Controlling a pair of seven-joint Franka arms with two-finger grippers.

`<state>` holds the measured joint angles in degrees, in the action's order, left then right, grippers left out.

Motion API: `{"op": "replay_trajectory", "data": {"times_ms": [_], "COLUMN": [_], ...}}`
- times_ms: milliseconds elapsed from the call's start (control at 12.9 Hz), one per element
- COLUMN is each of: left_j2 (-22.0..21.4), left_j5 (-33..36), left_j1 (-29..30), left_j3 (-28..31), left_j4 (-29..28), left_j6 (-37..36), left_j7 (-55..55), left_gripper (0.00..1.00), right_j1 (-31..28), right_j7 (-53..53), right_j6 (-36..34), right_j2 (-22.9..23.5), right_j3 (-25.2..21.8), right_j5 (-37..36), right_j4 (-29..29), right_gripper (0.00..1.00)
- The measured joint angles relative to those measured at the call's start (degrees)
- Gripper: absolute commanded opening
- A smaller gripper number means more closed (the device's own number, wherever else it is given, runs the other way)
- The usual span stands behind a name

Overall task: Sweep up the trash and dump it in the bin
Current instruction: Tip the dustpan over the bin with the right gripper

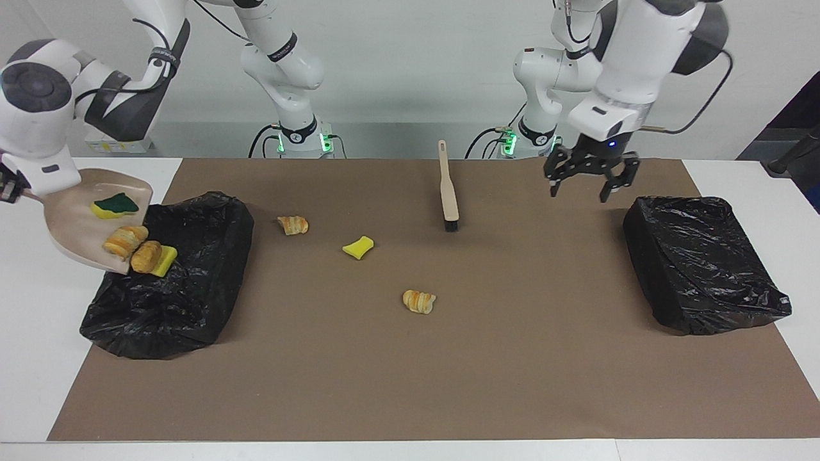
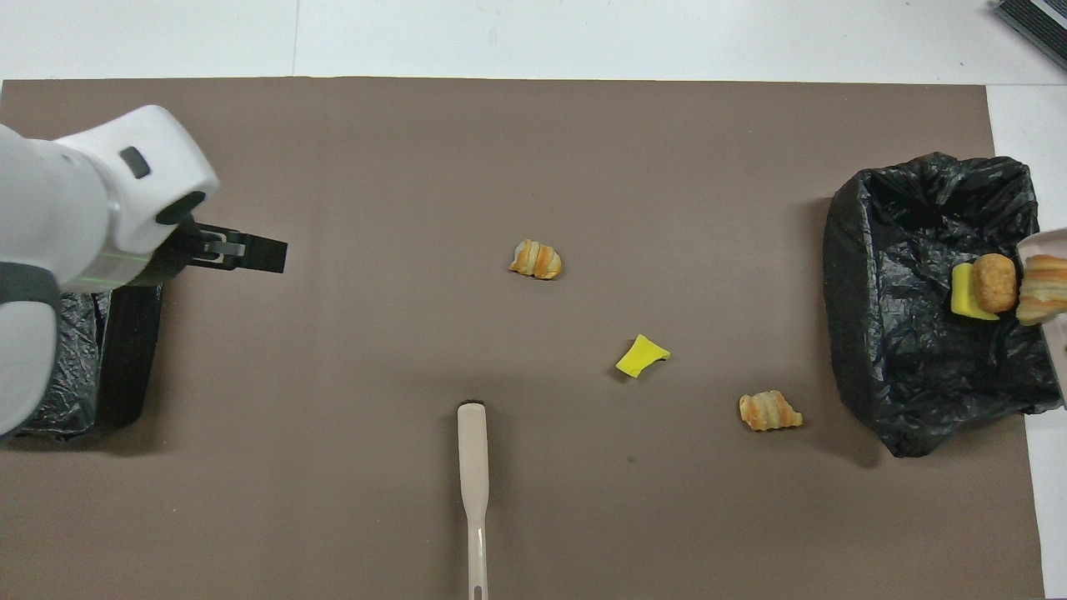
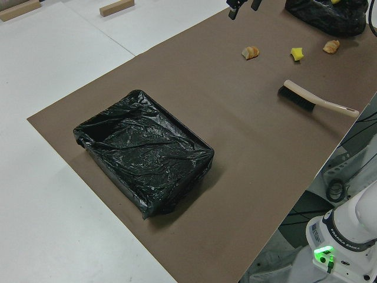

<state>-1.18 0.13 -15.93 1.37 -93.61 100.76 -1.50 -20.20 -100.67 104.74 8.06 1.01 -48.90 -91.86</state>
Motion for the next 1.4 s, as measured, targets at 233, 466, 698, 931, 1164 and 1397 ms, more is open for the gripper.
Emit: {"op": "replay_trajectory", "data": {"times_ms": [233, 466, 698, 931, 1164, 1397], "left_j2": [0.00, -0.02, -0.30, -0.49, -1.29, -2.10], "left_j5": [0.00, 0.00, 0.00, 0.00, 0.00, 0.00], "left_j1": [5.06, 7.47, 7.47, 7.51, 7.69, 7.97], "left_j3": [0.17, 0.19, 0.11, 1.21, 2.50, 2.68], "left_j4": [5.95, 8.34, 9.21, 9.36, 9.37, 9.37], "left_j6": [-8.59, -12.33, -14.59, -15.20, -15.47, -16.37], "left_j7": [9.65, 12.71, 12.73, 12.73, 12.73, 12.73], "left_gripper": [1.00, 1.00, 1.00, 1.00, 1.00, 1.00], "right_j1": [0.03, 1.30, 3.67, 3.79, 4.56, 4.97], "right_j7": [-0.03, -0.04, 0.98, 1.37, 2.12, 5.94], "right_j6": [-0.02, -0.02, -0.03, -0.01, 0.00, -0.04], "right_j2": [-4.37, -6.07, -6.38, -6.70, -6.70, -6.75], "right_j3": [-0.05, 0.11, 0.27, 0.34, 0.54, 0.59], "right_j5": [-2.62, -3.26, -5.00, -1.78, 8.86, 21.30], "right_j4": [-0.56, -1.90, -3.47, -3.52, -3.67, -5.21], "right_gripper": [0.00, 0.00, 0.00, 0.00, 0.00, 0.00]}}
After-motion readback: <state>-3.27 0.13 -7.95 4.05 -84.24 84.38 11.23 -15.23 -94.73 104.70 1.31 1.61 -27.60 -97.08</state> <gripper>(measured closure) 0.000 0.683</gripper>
